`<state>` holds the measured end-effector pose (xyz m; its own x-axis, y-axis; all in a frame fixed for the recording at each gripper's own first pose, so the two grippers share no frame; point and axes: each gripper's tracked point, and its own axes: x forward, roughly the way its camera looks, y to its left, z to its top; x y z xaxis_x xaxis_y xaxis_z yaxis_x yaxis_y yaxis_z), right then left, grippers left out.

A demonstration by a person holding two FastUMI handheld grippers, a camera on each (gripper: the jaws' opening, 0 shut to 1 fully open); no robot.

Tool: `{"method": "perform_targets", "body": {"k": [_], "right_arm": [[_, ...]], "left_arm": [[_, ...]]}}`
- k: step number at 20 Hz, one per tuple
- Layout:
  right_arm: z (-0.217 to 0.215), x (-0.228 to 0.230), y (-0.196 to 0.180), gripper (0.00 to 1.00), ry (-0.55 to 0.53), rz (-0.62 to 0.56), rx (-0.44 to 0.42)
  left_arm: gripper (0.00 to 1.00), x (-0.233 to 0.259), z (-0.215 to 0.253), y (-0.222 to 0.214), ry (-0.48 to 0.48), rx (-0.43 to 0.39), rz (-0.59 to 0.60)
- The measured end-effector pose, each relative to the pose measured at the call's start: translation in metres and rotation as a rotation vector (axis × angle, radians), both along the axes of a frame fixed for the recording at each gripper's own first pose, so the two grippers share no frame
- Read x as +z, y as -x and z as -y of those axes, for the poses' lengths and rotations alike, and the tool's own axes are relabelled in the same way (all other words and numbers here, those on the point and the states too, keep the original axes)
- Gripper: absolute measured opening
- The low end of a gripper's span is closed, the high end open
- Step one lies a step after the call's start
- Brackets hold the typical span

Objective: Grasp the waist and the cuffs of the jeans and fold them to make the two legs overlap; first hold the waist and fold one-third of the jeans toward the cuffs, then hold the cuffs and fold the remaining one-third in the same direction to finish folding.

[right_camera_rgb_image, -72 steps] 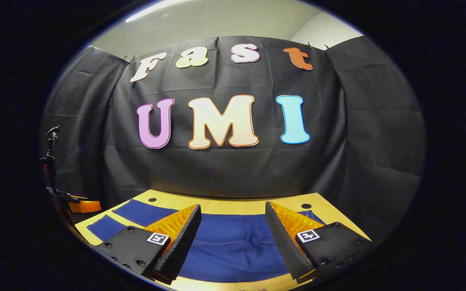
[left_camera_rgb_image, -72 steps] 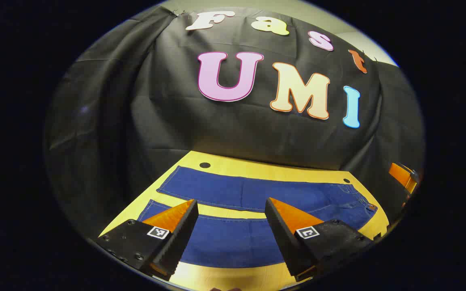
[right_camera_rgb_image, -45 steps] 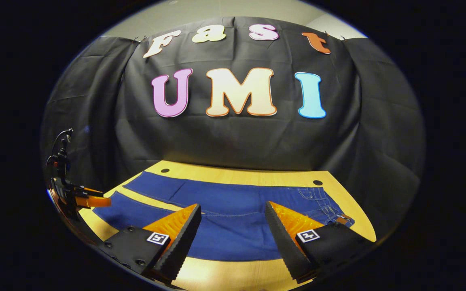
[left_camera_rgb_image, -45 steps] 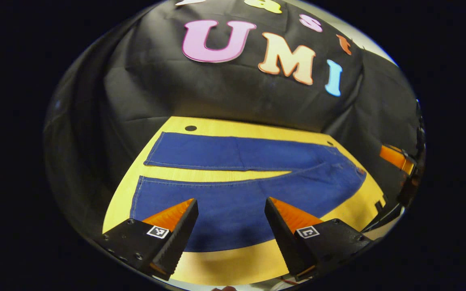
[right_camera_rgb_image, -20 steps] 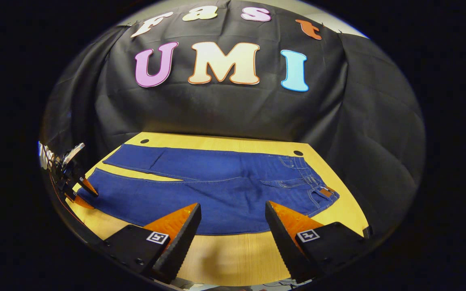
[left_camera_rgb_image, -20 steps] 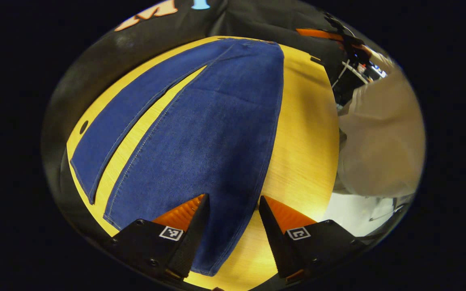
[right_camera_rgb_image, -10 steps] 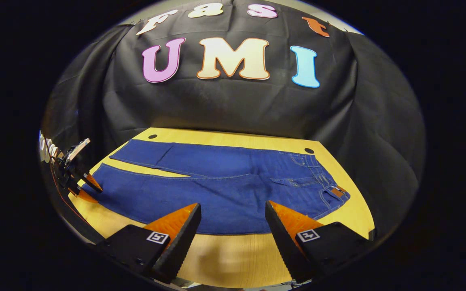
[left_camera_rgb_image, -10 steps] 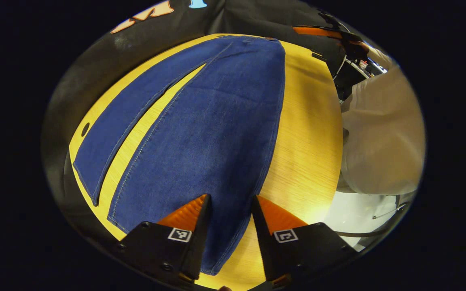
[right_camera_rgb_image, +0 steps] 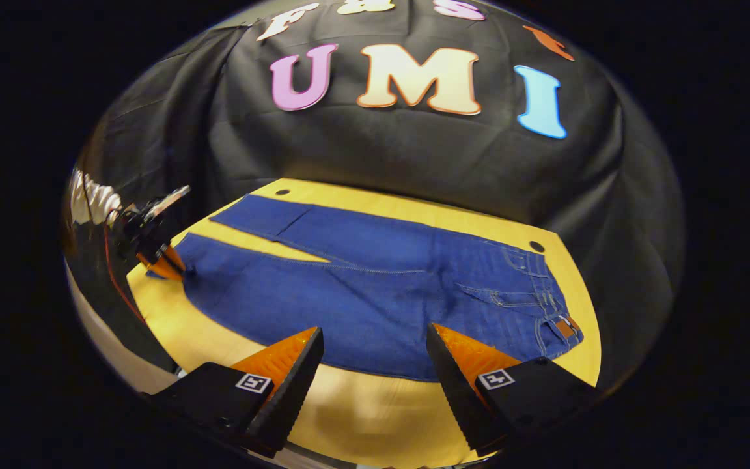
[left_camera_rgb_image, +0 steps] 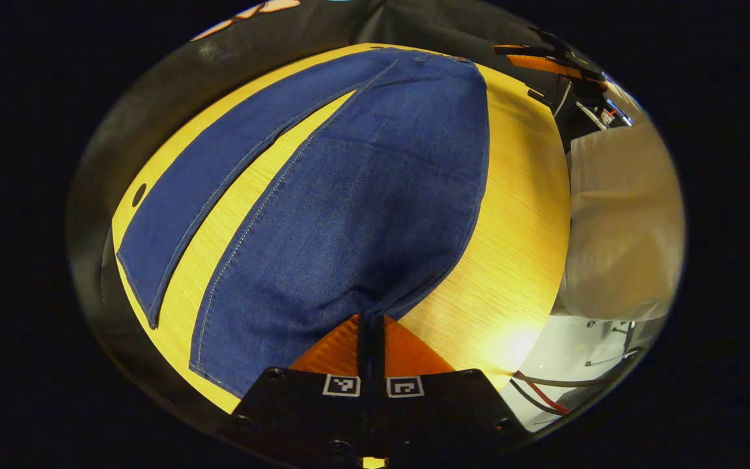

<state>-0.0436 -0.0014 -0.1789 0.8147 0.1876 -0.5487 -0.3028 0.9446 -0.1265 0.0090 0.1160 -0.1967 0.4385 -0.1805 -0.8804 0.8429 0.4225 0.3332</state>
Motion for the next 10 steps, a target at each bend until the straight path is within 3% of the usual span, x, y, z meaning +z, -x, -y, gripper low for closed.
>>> {"method": "perform_targets", "body": {"k": [7,10], "right_arm": [[0.101,-0.056,-0.001,0.99,0.204,-0.227,0.191],[0.140,-0.078,-0.010,0.99,0.240,-0.308,0.207]], "left_arm": [[0.00,0.001,0.000,-0.001,-0.041,0.153,-0.007],[0.00,0.000,-0.001,0.000,-0.055,0.207,-0.011]]}}
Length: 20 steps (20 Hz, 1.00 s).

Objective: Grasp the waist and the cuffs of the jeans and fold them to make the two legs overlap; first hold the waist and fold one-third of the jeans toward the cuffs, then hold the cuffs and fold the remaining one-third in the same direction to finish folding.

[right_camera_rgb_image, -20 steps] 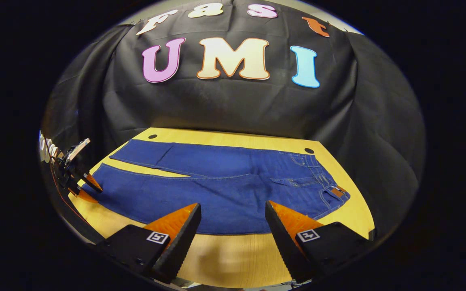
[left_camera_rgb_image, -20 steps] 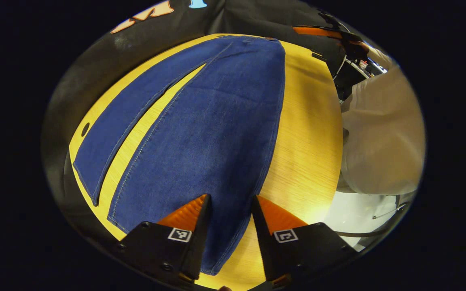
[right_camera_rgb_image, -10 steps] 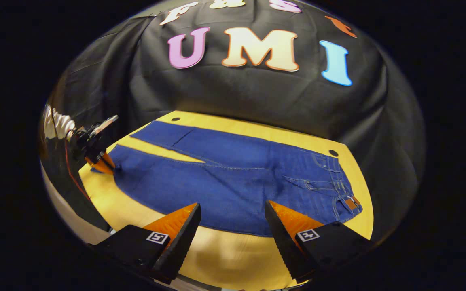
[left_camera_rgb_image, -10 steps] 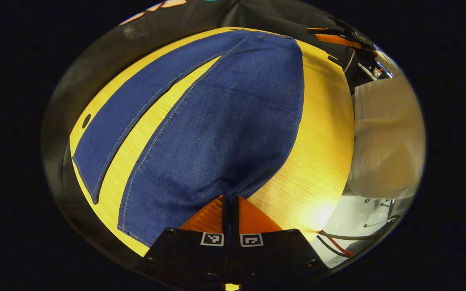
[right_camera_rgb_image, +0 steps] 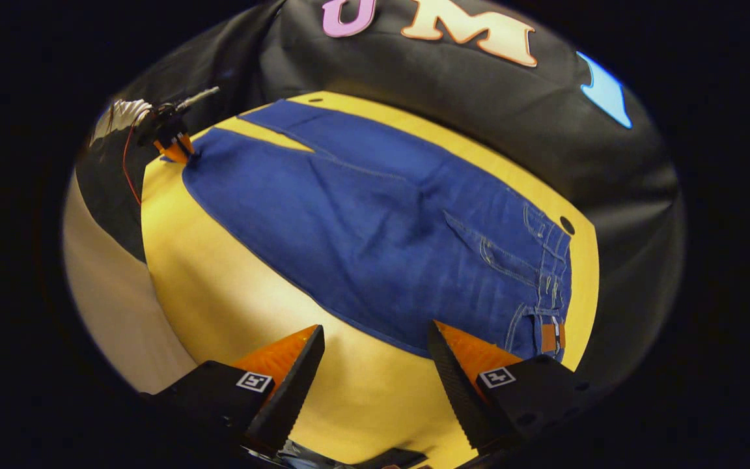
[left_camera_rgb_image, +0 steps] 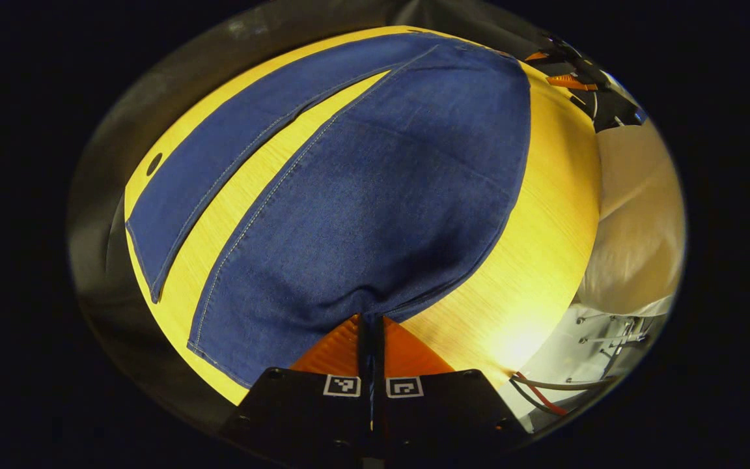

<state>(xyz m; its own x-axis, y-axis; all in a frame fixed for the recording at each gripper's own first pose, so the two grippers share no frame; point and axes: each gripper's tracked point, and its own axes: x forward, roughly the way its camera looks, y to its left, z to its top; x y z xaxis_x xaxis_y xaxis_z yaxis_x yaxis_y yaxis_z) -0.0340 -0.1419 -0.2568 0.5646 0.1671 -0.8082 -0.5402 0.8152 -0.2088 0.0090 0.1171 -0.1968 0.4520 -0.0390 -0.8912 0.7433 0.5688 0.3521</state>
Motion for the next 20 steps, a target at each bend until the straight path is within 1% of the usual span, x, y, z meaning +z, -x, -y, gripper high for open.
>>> {"method": "perform_targets", "body": {"k": [4,6,8,9,10,11,12,13,14,15,16,19,20], "right_arm": [[0.027,-0.021,-0.016,0.98,0.006,-0.064,-0.026],[0.030,-0.030,-0.018,0.99,0.009,-0.092,-0.013],[0.024,-0.035,-0.018,0.99,-0.013,-0.119,-0.002],[0.023,-0.036,-0.017,0.97,-0.025,-0.139,0.000],[0.025,-0.036,-0.018,0.92,-0.032,-0.148,-0.007],[0.026,-0.038,-0.020,0.93,-0.031,-0.153,-0.008],[0.026,-0.038,-0.020,0.98,-0.031,-0.146,-0.002],[0.025,-0.037,-0.020,0.94,-0.023,-0.146,0.004],[0.024,-0.037,-0.018,0.99,-0.024,-0.146,0.006],[0.024,-0.036,-0.018,0.97,-0.025,-0.144,0.008],[0.024,-0.035,-0.022,0.92,-0.025,-0.137,0.010],[0.024,-0.030,-0.031,0.57,-0.019,-0.119,0.032],[0.024,-0.032,-0.035,0.52,-0.008,-0.104,0.038]], "left_arm": [[0.00,-0.001,0.001,-0.001,-0.029,0.035,0.025],[0.00,-0.001,0.000,-0.002,-0.038,0.048,0.034],[0.00,-0.001,0.001,-0.001,-0.045,0.066,0.028],[0.00,-0.001,0.001,-0.001,-0.051,0.070,0.022],[0.00,-0.001,0.000,-0.001,-0.058,0.069,0.016],[0.00,-0.002,0.000,-0.002,-0.065,0.066,0.009],[0.00,-0.002,0.000,-0.002,-0.069,0.065,0.002],[0.00,-0.002,0.000,-0.003,-0.070,0.066,-0.004],[0.00,-0.002,0.001,-0.002,-0.069,0.070,-0.012],[0.00,-0.002,0.001,-0.003,-0.068,0.076,-0.018],[0.00,-0.003,0.001,-0.004,-0.066,0.082,-0.022],[0.00,-0.002,0.002,-0.006,-0.053,0.097,-0.027],[0.00,-0.001,0.002,-0.004,-0.052,0.099,-0.029]]}}
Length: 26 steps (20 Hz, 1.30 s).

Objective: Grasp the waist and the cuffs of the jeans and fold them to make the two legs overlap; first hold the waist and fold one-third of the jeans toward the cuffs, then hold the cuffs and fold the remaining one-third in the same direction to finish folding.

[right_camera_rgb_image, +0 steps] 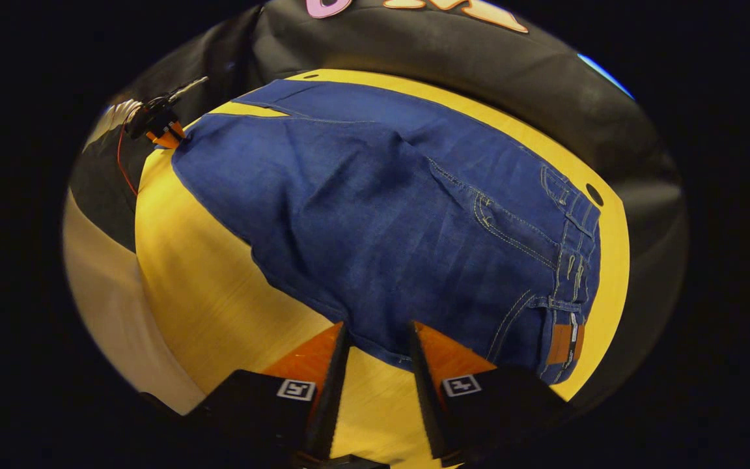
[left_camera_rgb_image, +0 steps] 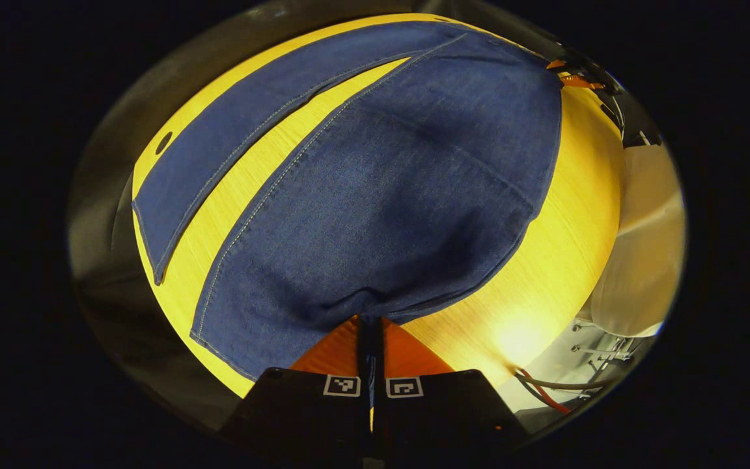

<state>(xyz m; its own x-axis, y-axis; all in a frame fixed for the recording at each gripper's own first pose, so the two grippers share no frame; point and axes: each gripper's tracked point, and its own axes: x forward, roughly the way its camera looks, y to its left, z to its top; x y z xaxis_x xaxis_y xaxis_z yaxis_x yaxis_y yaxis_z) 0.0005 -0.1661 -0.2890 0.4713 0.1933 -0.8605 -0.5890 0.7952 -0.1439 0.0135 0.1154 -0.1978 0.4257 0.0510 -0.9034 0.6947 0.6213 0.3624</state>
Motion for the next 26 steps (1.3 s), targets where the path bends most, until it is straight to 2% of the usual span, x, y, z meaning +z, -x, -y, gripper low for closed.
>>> {"method": "perform_targets", "body": {"k": [3,4,7,8,11,14,17,21,24,25,26], "right_arm": [[0.004,0.009,-0.012,0.15,0.043,0.041,-0.003],[0.006,0.006,-0.006,0.17,0.047,0.045,-0.027],[0.004,0.005,-0.003,0.08,0.047,0.017,-0.135],[0.004,0.009,-0.005,0.06,0.064,0.035,-0.146],[0.005,0.013,-0.006,0.04,0.144,0.095,-0.190],[-0.001,0.033,-0.008,0.04,0.117,0.156,-0.279],[-0.009,0.070,-0.021,0.04,0.070,0.241,-0.347],[-0.019,0.115,-0.045,0.03,0.061,0.357,-0.371],[-0.029,0.140,-0.072,0.03,0.047,0.424,-0.402],[-0.031,0.149,-0.083,0.00,0.047,0.448,-0.404],[-0.032,0.157,-0.097,0.02,0.051,0.479,-0.403]], "left_arm": [[0.00,-0.001,-0.002,0.001,-0.001,-0.009,-0.001],[0.00,-0.001,0.000,0.001,0.004,-0.012,0.001],[0.00,0.000,-0.001,0.000,0.028,-0.018,0.047],[0.00,0.001,-0.001,0.001,0.041,-0.007,0.074],[0.00,0.006,-0.005,0.001,0.084,0.074,0.174],[0.00,0.019,-0.009,0.001,0.096,0.193,0.289],[0.00,0.053,-0.010,-0.008,0.138,0.277,0.430],[0.00,0.129,-0.003,-0.022,0.178,0.340,0.635],[0.00,0.158,0.012,-0.023,0.212,0.391,0.711],[0.00,0.174,0.020,-0.026,0.213,0.395,0.727],[0.00,0.184,0.026,-0.027,0.201,0.386,0.748]]}}
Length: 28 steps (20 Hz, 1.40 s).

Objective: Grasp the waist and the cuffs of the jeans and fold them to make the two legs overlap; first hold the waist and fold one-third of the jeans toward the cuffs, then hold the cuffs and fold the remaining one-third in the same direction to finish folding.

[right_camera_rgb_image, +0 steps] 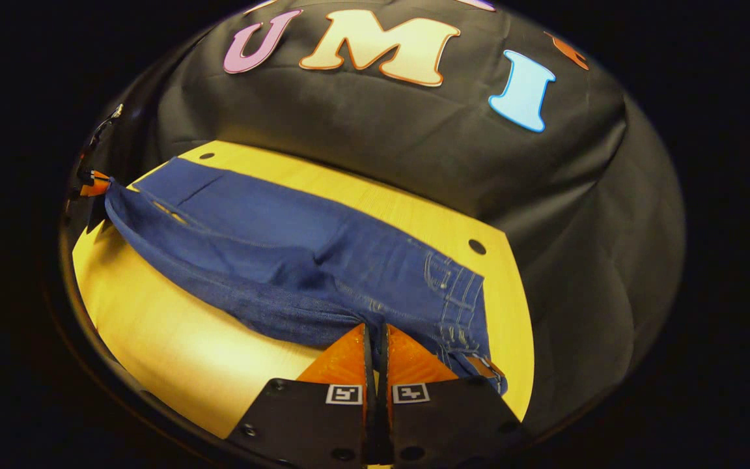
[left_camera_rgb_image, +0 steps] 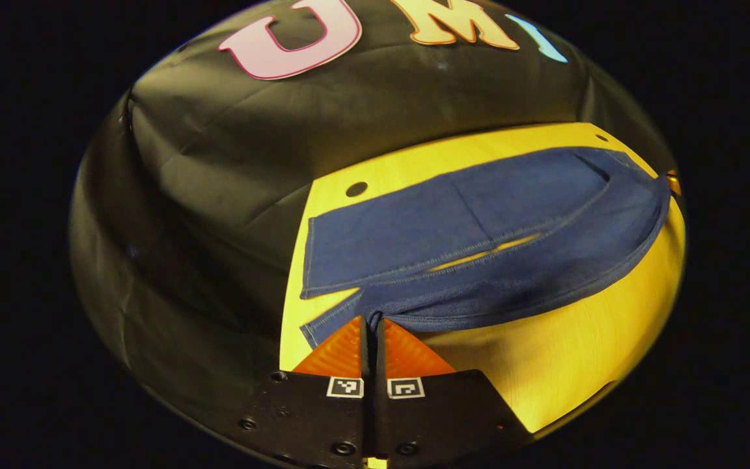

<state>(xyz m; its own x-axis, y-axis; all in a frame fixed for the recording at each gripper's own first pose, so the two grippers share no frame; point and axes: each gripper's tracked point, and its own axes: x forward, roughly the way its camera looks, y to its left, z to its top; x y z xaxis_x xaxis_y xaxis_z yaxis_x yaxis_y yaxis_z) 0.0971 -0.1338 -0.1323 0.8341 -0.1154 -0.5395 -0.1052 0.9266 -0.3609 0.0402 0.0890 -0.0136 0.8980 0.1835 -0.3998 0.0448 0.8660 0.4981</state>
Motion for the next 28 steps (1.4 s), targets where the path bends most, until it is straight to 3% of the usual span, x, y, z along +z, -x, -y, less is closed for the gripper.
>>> {"method": "perform_targets", "body": {"k": [6,12,16,19,22,24,25,26,28], "right_arm": [[-0.004,0.038,-0.084,0.00,0.062,0.096,0.004],[0.001,-0.002,-0.181,0.02,0.052,0.097,-0.007],[0.007,-0.063,-0.220,0.02,0.019,0.021,-0.023],[0.009,-0.077,-0.228,0.02,-0.050,0.008,-0.060],[0.012,-0.078,-0.224,0.03,-0.098,-0.010,-0.075],[0.012,-0.073,-0.219,0.22,-0.158,-0.025,-0.067],[0.007,-0.070,-0.219,0.36,-0.228,-0.032,-0.062],[-0.002,-0.063,-0.212,0.58,-0.300,-0.032,-0.059],[0.009,-0.046,-0.200,1.00,-0.338,-0.009,-0.091]], "left_arm": [[0.00,0.063,0.010,-0.064,-0.214,-0.043,0.029],[0.00,0.043,0.011,-0.178,-0.330,-0.047,-0.003],[0.00,-0.002,-0.001,-0.224,-0.323,-0.040,-0.049],[0.00,0.015,-0.026,-0.254,-0.293,-0.048,-0.005],[0.00,0.026,-0.031,-0.241,-0.254,-0.046,0.038],[0.00,0.037,-0.037,-0.238,-0.202,-0.033,0.070],[0.01,0.045,-0.038,-0.235,-0.161,-0.030,0.089],[0.05,0.053,-0.036,-0.232,-0.098,-0.039,0.102],[0.68,0.071,-0.029,-0.221,-0.019,-0.031,0.149]]}}
